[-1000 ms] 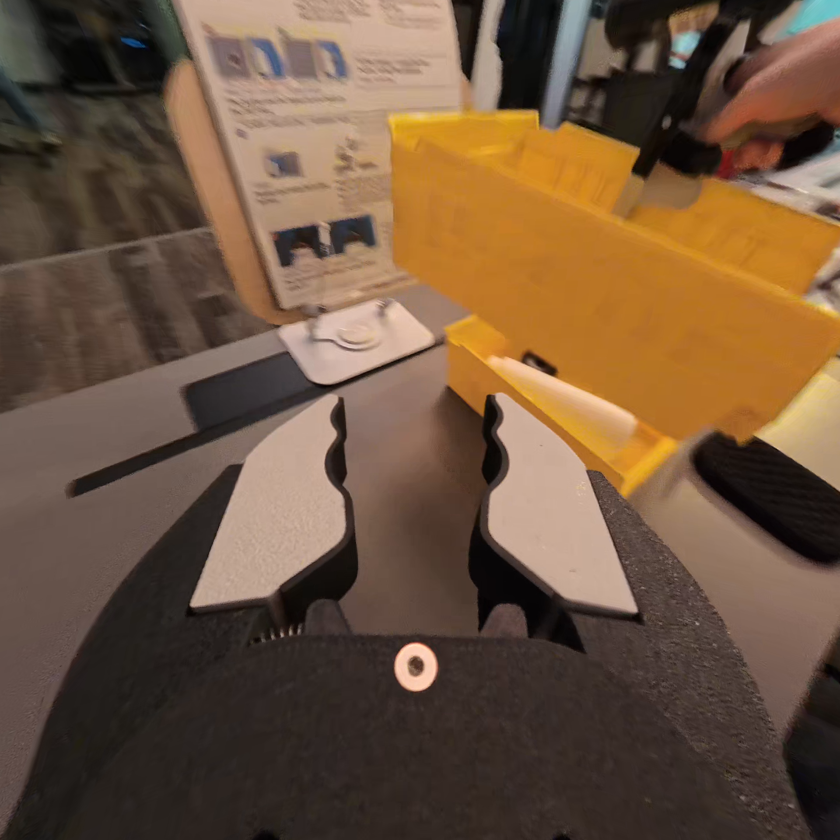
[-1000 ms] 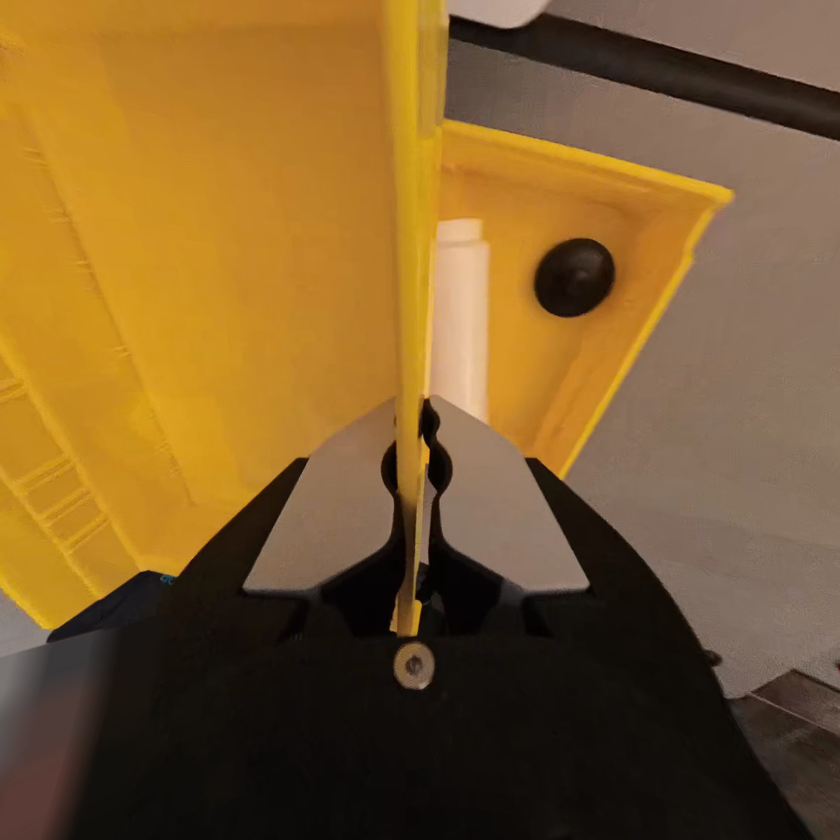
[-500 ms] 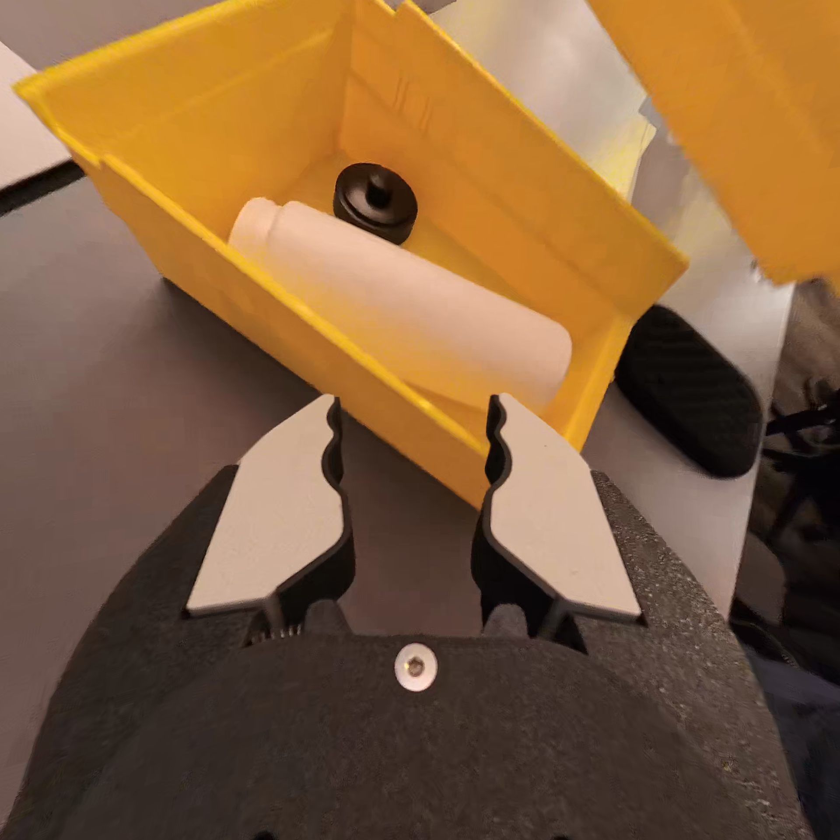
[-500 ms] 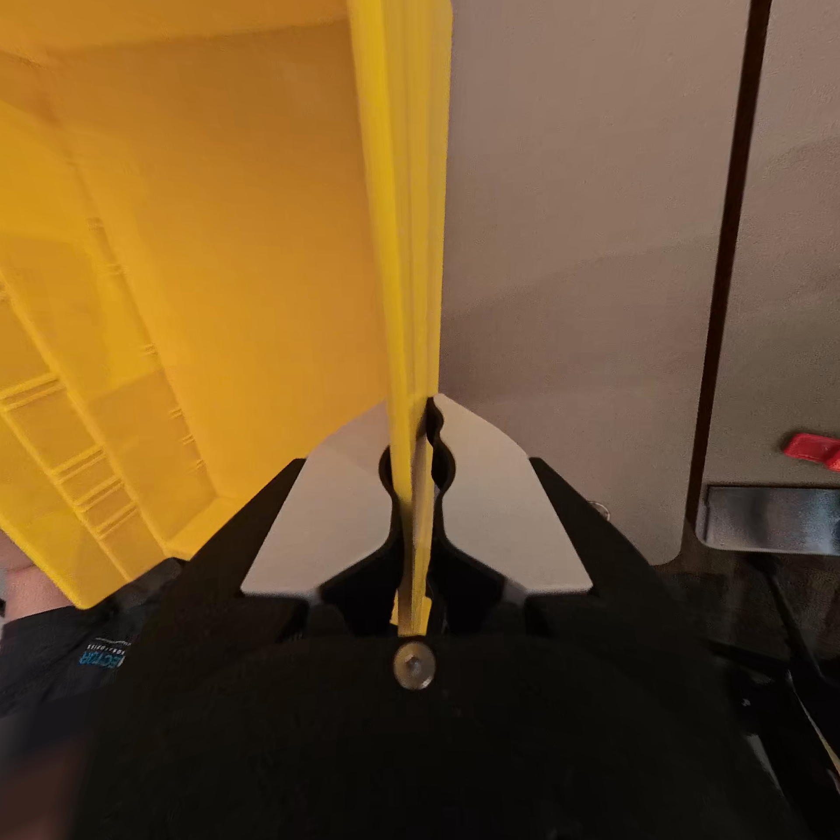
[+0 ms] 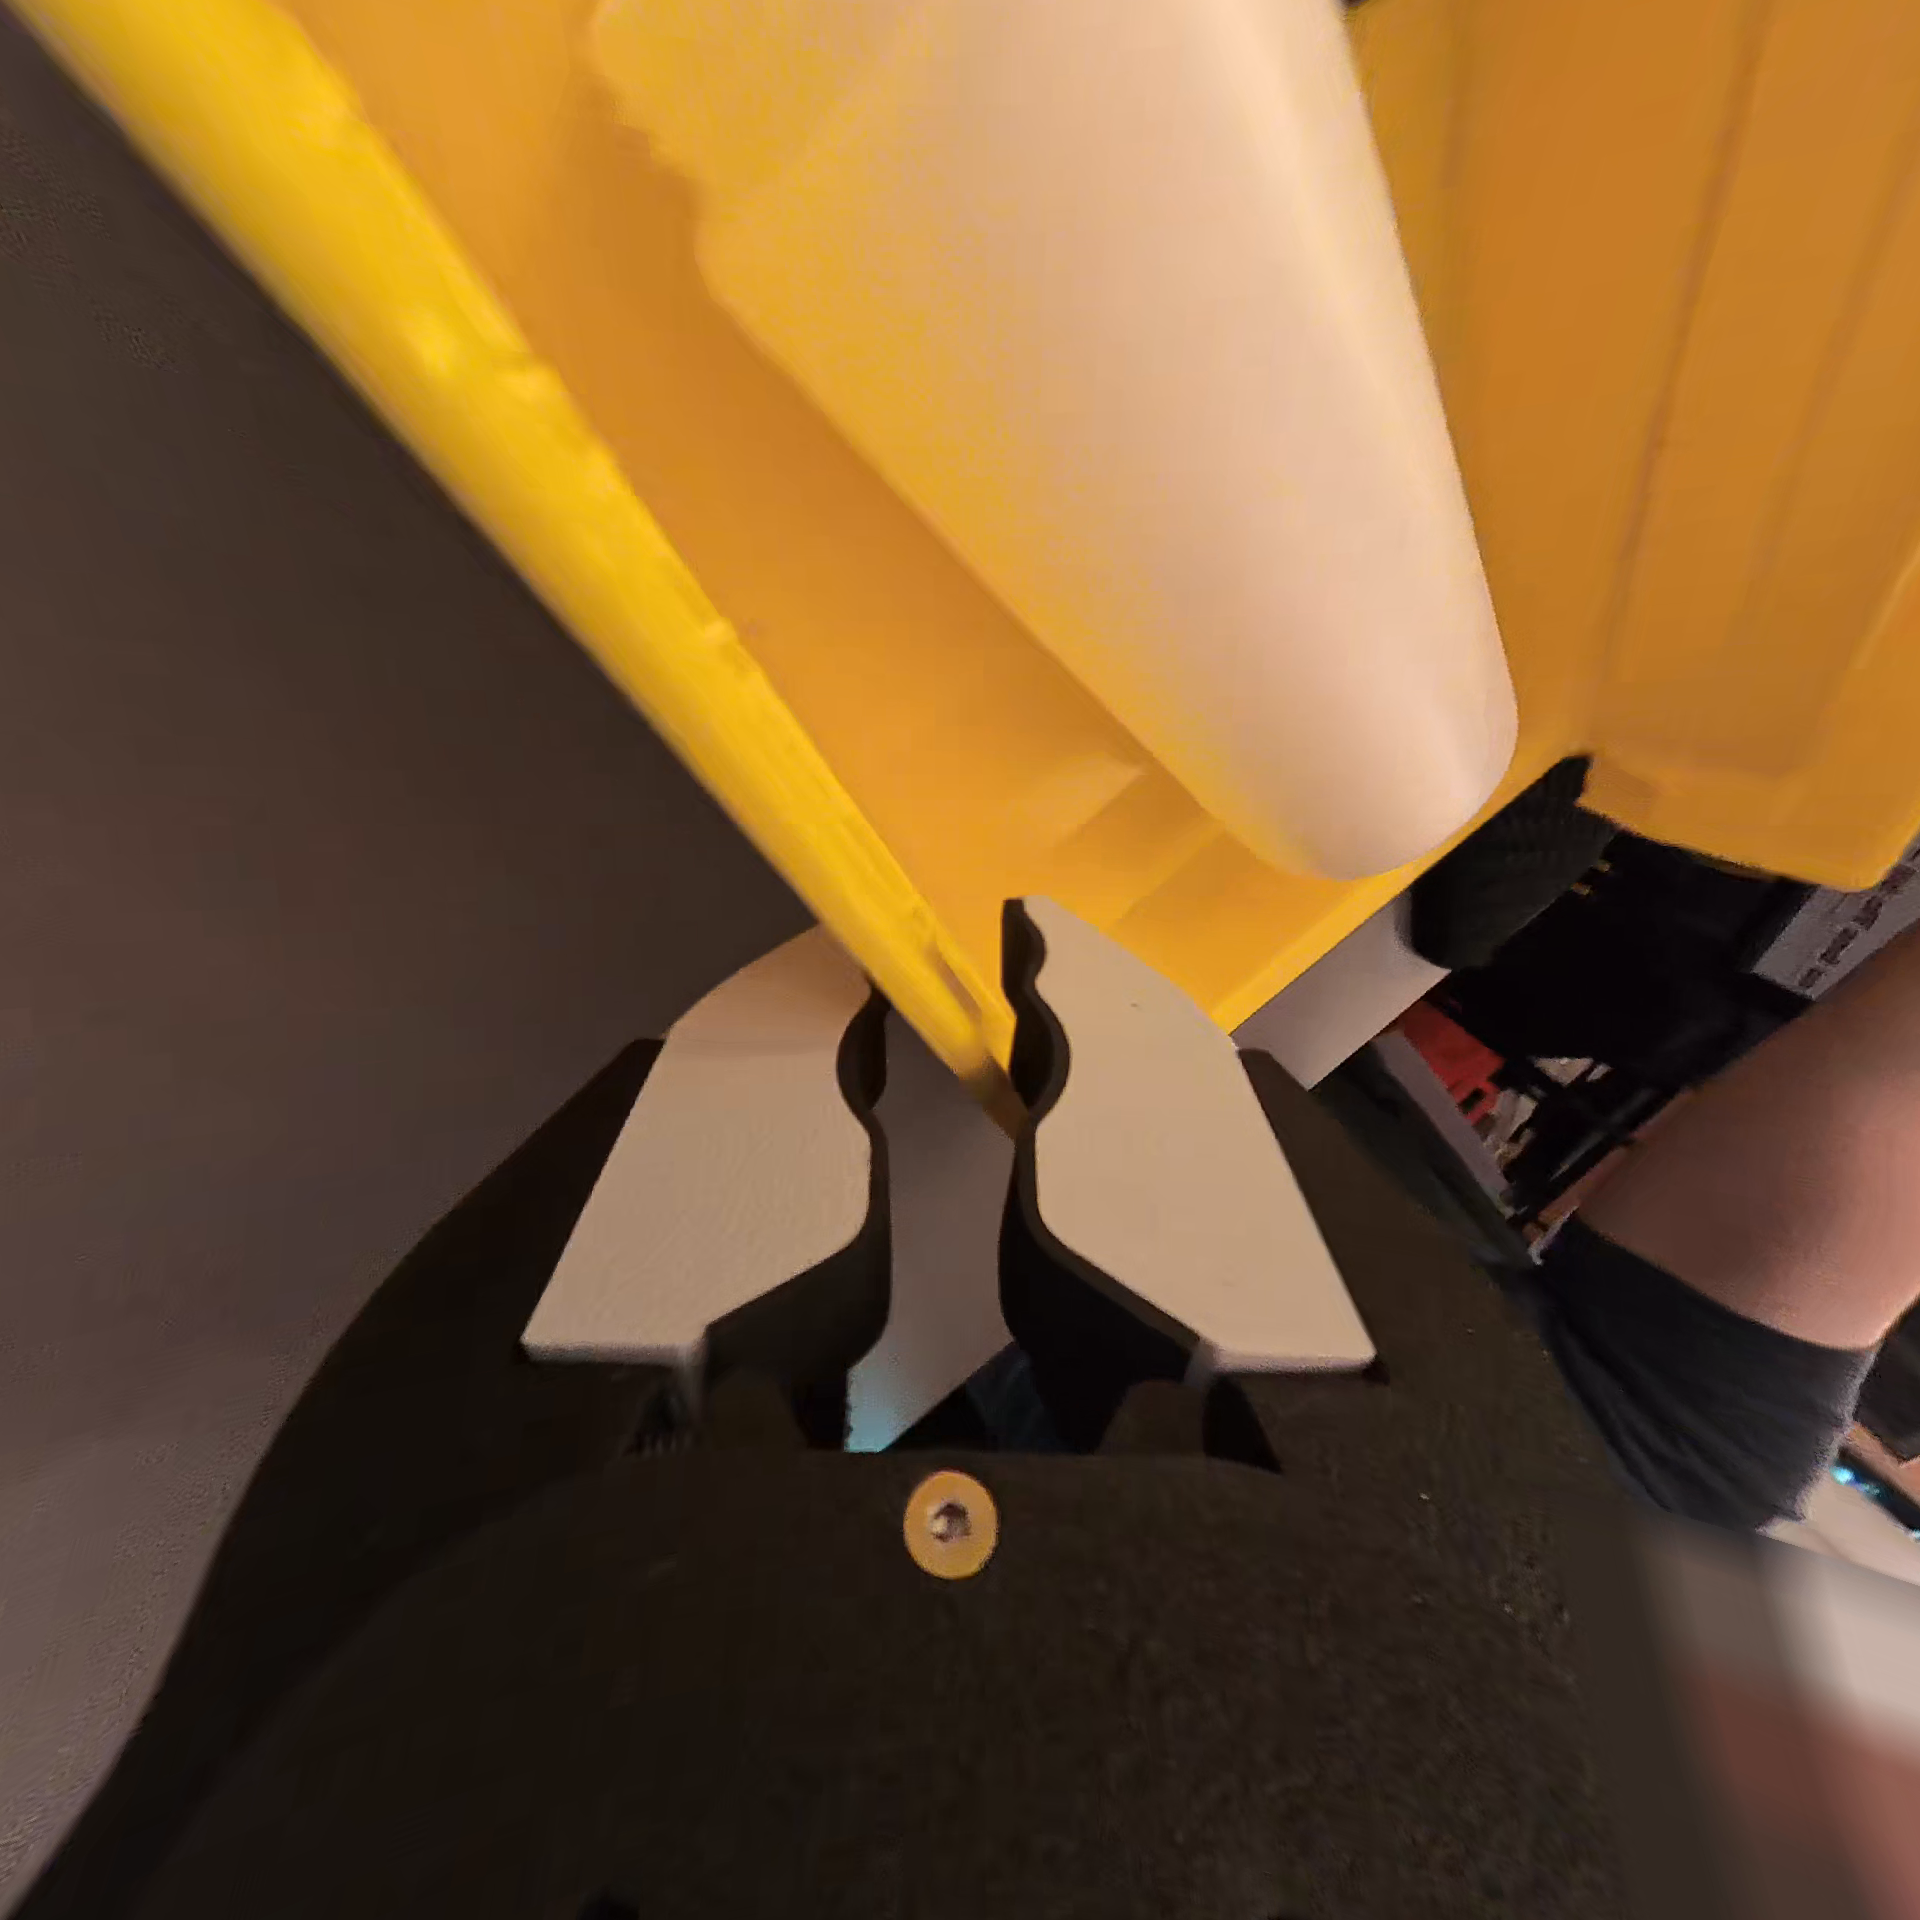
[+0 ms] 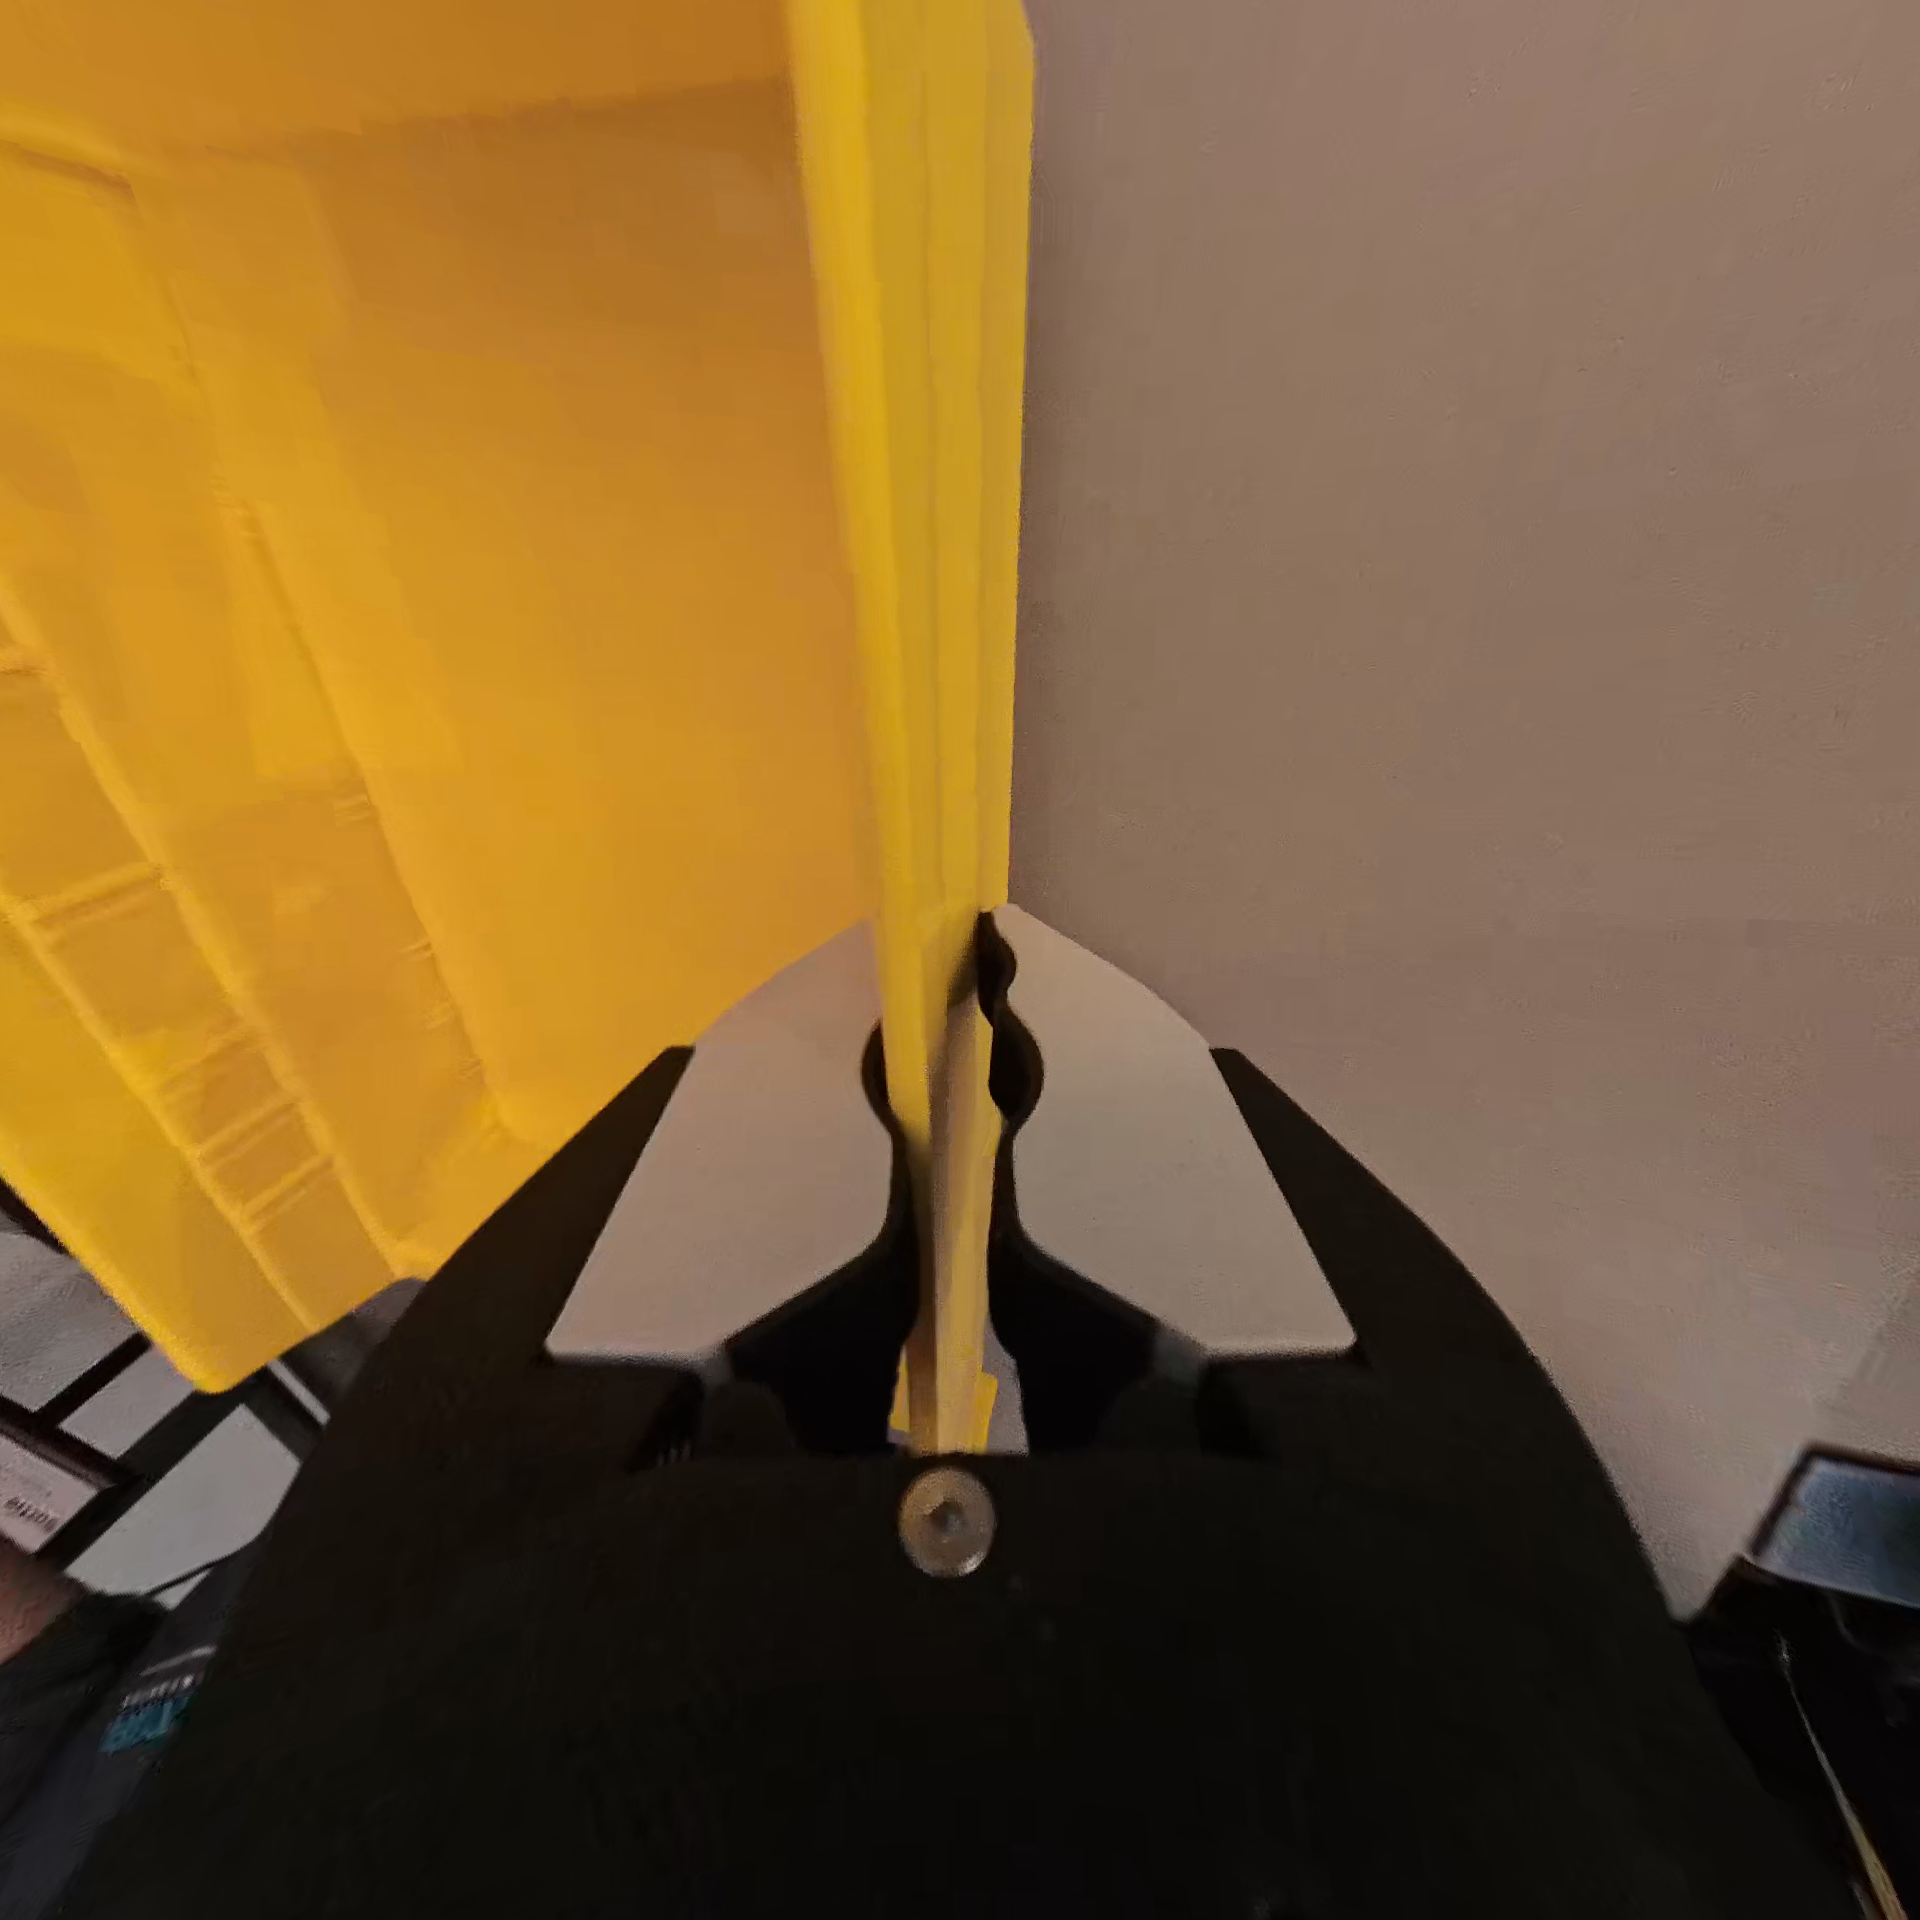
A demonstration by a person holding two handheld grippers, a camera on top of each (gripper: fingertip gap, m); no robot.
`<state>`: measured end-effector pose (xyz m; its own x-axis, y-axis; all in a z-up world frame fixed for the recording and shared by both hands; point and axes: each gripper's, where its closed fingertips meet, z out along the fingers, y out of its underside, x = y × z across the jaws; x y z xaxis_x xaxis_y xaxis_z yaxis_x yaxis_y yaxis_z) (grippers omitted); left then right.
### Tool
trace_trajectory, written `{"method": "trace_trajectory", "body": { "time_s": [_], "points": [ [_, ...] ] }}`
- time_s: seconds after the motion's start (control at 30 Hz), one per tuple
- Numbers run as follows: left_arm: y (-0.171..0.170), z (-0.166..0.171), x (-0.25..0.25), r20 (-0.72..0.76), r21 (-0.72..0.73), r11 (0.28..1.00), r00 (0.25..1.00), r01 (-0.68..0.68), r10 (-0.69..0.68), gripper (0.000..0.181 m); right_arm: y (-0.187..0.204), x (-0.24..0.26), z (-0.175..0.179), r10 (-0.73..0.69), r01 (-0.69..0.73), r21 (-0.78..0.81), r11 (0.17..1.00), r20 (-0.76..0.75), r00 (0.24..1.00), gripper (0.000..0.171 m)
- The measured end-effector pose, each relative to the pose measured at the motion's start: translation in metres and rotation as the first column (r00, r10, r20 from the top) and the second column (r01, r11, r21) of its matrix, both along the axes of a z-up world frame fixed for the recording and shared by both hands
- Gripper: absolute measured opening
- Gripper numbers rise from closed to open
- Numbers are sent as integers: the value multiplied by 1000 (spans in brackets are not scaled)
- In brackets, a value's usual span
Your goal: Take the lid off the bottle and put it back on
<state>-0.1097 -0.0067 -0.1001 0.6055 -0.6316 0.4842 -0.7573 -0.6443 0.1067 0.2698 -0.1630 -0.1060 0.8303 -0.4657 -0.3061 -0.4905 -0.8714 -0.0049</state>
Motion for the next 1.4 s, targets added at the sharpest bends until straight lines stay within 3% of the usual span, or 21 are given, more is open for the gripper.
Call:
{"method": "trace_trajectory", "body": {
  "time_s": [0.2,0.37,0.53,0.7,0.87,1.23,1.4],
  "points": [
    [51,-1,-80,-55,146,987,995,-70,79,11,45,-55,-12,104,-103,15,995,-34,994,13],
    [93,0,-179,-100,217,951,964,-220,245,8,76,-75,-19,95,-93,42,995,-40,995,10],
    [114,1,-255,-67,244,912,932,-331,356,8,80,-80,-18,121,-121,20,992,1,993,9],
    [124,1,-308,-89,310,892,924,-328,371,5,74,-73,-18,116,-117,10,993,32,993,7],
    [130,2,-323,-1,281,870,906,-406,424,9,72,-69,-18,101,-101,9,995,41,994,6],
    [152,-2,-323,-2,446,841,940,-305,342,5,66,-73,-19,184,-184,-13,983,67,981,6],
    [151,10,-322,96,416,820,915,-394,391,8,69,-72,-15,272,-278,26,960,132,953,11]
  ]
}}
